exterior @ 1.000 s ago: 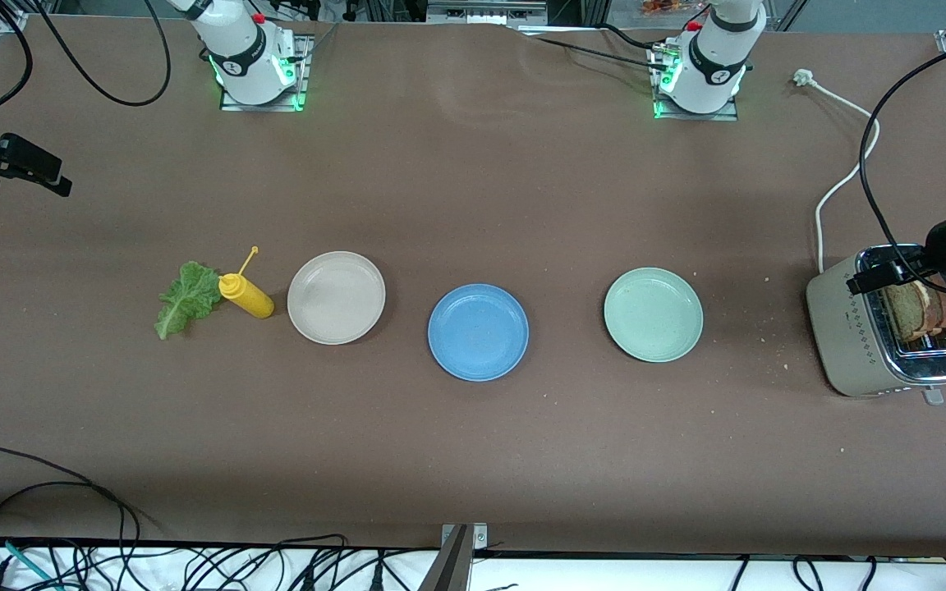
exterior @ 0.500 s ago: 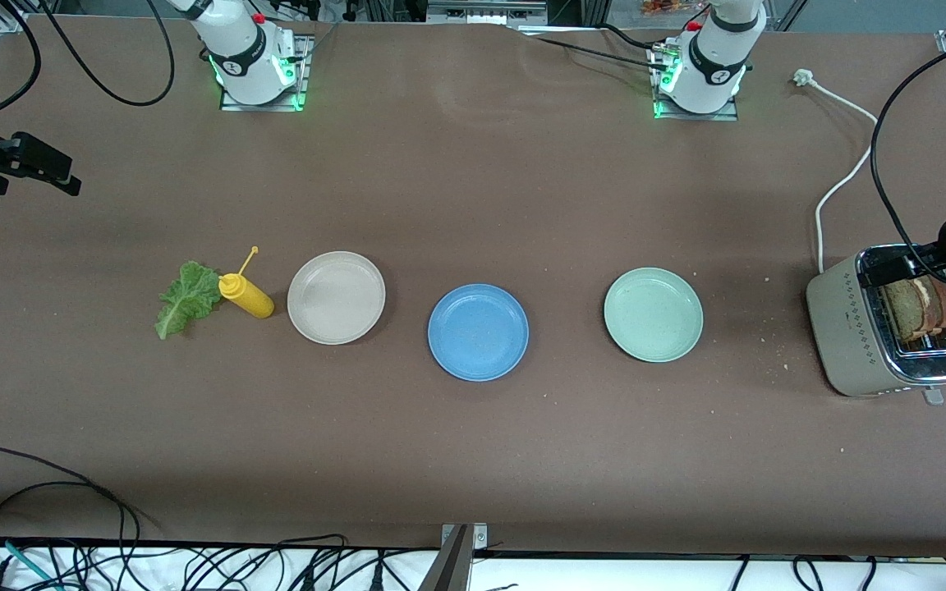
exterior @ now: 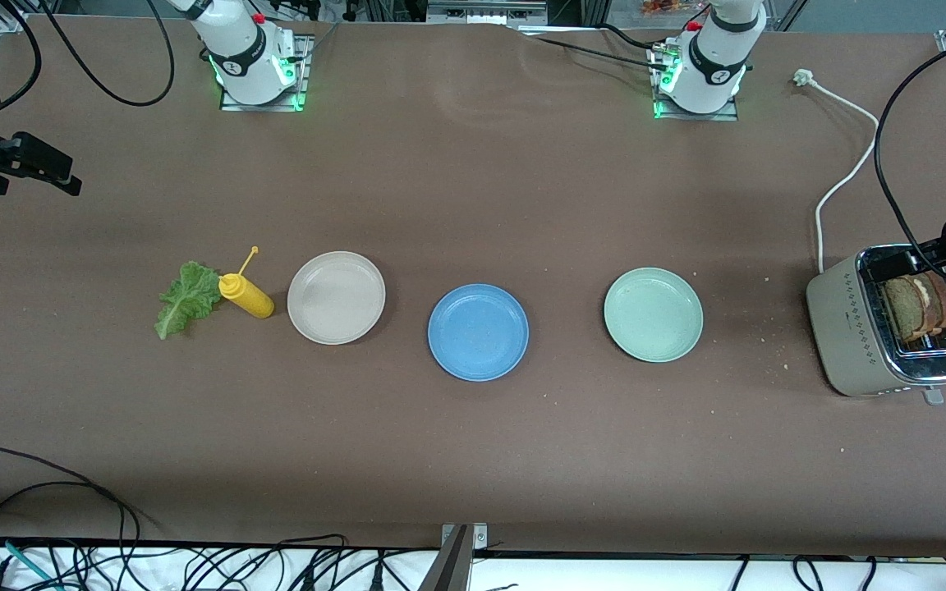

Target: Make sandwich in blue plate with both arms

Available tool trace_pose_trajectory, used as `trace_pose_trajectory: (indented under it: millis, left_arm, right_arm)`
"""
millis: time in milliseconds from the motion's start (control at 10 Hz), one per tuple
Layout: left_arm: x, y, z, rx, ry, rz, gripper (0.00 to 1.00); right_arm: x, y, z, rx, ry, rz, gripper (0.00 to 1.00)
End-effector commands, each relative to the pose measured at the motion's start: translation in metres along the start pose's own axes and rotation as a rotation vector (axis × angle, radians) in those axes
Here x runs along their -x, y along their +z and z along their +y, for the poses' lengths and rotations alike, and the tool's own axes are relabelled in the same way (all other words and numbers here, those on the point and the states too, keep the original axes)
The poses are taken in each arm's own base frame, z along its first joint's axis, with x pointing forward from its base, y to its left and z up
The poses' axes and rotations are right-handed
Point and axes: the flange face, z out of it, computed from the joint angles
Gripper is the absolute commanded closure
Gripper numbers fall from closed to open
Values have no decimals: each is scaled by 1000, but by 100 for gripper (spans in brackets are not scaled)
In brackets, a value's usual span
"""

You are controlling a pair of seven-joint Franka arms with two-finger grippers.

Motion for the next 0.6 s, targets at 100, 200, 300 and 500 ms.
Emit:
trace_pose_trajectory:
  millis: [100,200,300,500]
  left_arm:
    - [13,-10,1,8,23,0,0]
    - [13,-9,-1,8,22,-1,0]
    - [12,-9,-2,8,20,-1,0]
    - [13,-9,1,6,23,-3,0]
  right_arm:
    - [7,-4,0,12,8,5,0]
    - [7,-5,0,14,8,5,0]
    - [7,-5,0,14,8,7,0]
    - [6,-5,0,14,7,10,0]
